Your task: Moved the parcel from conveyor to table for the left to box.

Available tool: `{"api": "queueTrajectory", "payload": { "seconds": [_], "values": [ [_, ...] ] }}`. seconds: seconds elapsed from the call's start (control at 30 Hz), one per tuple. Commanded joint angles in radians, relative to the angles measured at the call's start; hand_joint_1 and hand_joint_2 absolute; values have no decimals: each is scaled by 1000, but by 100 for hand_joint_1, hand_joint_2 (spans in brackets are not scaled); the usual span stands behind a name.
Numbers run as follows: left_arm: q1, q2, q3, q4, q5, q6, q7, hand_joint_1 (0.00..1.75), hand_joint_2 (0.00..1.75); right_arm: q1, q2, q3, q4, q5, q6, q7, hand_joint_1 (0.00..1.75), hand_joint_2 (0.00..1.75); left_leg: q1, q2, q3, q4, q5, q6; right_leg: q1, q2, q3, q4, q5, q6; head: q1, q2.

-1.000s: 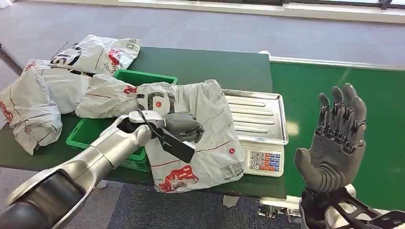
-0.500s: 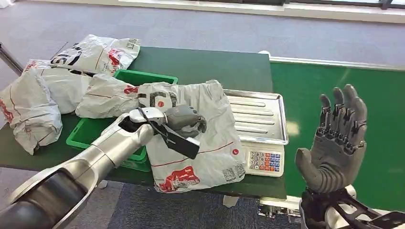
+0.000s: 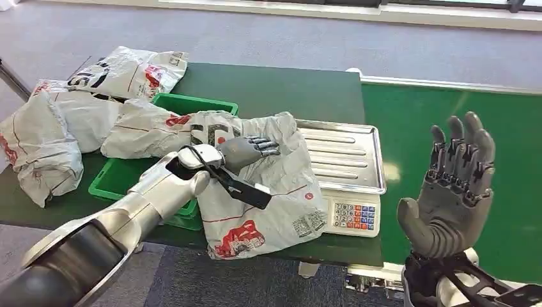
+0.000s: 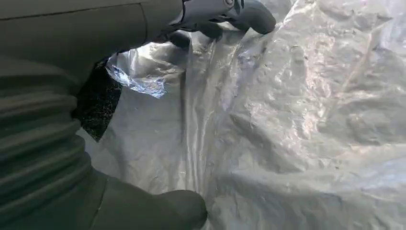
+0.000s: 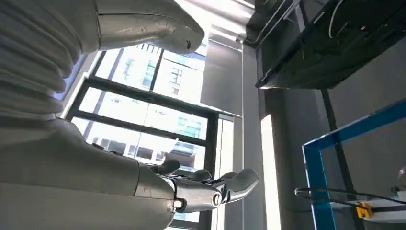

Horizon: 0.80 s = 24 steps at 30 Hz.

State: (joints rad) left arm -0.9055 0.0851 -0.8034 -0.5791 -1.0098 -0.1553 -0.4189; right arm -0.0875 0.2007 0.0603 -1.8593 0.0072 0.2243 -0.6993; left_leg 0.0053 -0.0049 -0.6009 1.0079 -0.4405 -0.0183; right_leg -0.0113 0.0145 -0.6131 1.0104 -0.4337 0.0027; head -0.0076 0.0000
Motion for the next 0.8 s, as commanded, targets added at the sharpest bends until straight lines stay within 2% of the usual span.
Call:
{"api": "queueTrajectory", "payload": {
  "seconds": [0.03, 0.47, 0.5, 0.53, 0.8],
  "values": [
    [-39, -11, -65, 92, -5, 0, 3, 0, 175, -31, -36, -16, 53, -4, 0, 1, 0, 175, 1, 0, 1, 0, 0, 0, 1, -1, 2, -1, 0, 0, 0, 0],
    [-33, -4, -72, 98, -31, 4, 26, 0, 175, -33, -37, -11, 61, -9, -1, 1, 0, 175, 1, 0, 1, 0, 0, 0, 1, 0, 2, -1, 0, 0, 0, 0],
    [-32, -6, -59, 99, -18, 5, 14, 168, 175, -33, -36, -13, 60, -8, -3, 1, 0, 175, 1, 1, 2, -1, 0, 1, 1, -1, 3, -3, 0, 0, 0, 0],
    [-33, -7, -50, 97, -7, -2, 0, 175, 175, -31, -37, -14, 59, -8, -4, 1, 0, 175, 1, 1, 1, -1, 0, 0, 1, -1, 2, -1, 0, 0, 0, 0],
    [-30, -10, -26, 65, 8, -18, -11, 175, 175, -21, -32, -26, 44, -8, -2, 1, 0, 175, 1, 0, 1, -1, 0, 0, 1, -1, 2, -1, 0, 0, 0, 0]
  ]
}}
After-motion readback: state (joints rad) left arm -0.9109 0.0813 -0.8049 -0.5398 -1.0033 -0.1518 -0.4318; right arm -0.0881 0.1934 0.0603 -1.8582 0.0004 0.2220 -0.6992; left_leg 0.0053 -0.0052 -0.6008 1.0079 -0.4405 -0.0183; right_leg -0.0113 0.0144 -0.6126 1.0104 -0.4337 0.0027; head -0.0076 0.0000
